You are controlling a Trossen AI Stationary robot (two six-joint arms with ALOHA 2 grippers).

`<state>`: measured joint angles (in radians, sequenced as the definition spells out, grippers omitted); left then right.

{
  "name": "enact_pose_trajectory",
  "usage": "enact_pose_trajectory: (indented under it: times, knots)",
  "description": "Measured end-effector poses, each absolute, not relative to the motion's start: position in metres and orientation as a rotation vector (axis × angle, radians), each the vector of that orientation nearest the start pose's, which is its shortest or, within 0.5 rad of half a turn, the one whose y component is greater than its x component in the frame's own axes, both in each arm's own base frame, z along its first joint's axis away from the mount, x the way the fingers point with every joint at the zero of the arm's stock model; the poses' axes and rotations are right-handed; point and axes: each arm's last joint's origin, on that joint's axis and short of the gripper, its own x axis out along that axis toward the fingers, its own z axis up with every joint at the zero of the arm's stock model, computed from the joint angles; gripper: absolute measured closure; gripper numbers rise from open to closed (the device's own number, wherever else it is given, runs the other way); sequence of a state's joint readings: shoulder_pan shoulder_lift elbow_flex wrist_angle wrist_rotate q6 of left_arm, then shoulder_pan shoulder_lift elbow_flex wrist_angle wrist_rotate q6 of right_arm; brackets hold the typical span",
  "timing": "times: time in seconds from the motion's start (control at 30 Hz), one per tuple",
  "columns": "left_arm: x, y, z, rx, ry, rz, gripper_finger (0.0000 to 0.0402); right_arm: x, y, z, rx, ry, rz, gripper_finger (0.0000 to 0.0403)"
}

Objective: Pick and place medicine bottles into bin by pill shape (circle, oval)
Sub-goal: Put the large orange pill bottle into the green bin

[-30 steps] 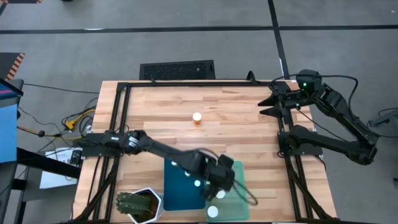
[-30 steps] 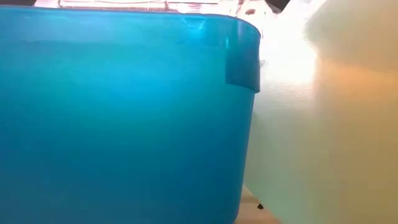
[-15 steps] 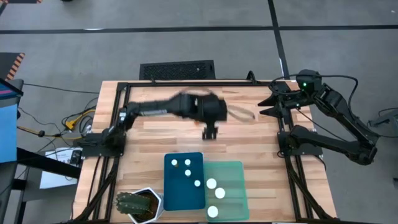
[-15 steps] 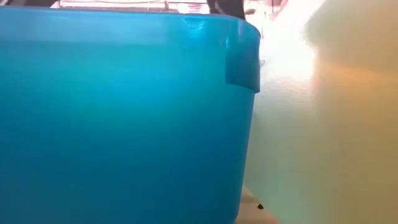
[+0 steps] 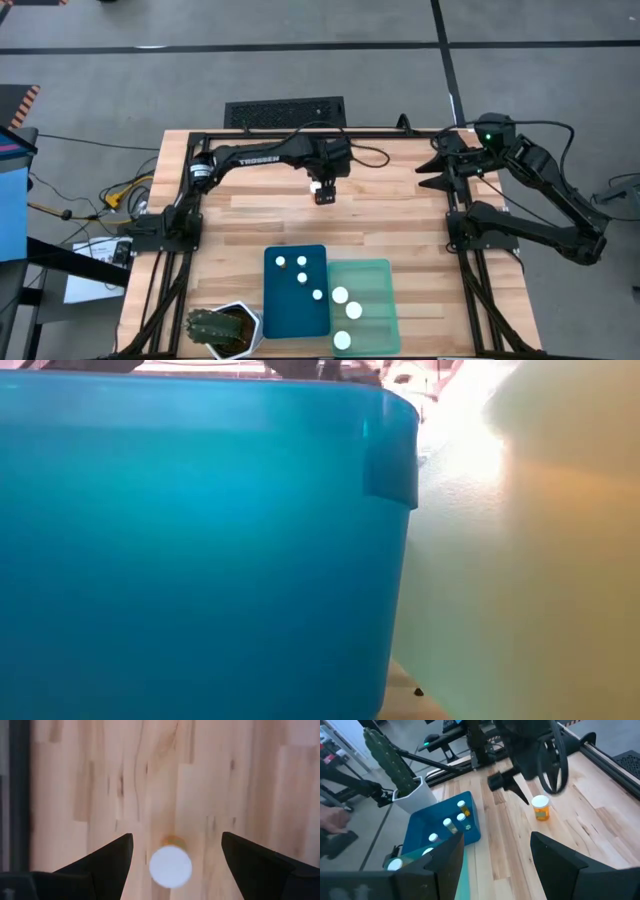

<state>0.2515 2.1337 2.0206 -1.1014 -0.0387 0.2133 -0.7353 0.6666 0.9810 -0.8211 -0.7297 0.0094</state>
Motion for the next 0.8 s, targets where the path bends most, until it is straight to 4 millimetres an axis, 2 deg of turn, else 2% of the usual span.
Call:
enact_pose_trajectory:
  times: [0.17, 0.3, 0.5, 0.7, 0.8]
  knots:
    - [0.428, 0.12, 0.228, 0.049, 1.258, 0.135, 0.0104, 0.09, -0.056, 0.355, 0.351, 0.391, -0.004, 0.0163]
    - [0.422, 0.124, 0.206, 0.058, 1.3, 0.159, 0.0104, 0.09, -0.056, 0.355, 0.342, 0.391, -0.002, 0.0163]
    - [0.414, 0.126, 0.191, 0.034, 1.35, 0.154, 0.0104, 0.09, -0.056, 0.355, 0.315, 0.388, 0.003, 0.0163]
    - [0.413, 0.125, 0.187, 0.03, 1.362, 0.148, 0.0106, 0.09, -0.056, 0.355, 0.312, 0.385, 0.003, 0.0163]
    - [0.413, 0.125, 0.188, 0.031, 1.358, 0.148, 0.0119, 0.09, -0.056, 0.355, 0.312, 0.385, 0.002, 0.0163]
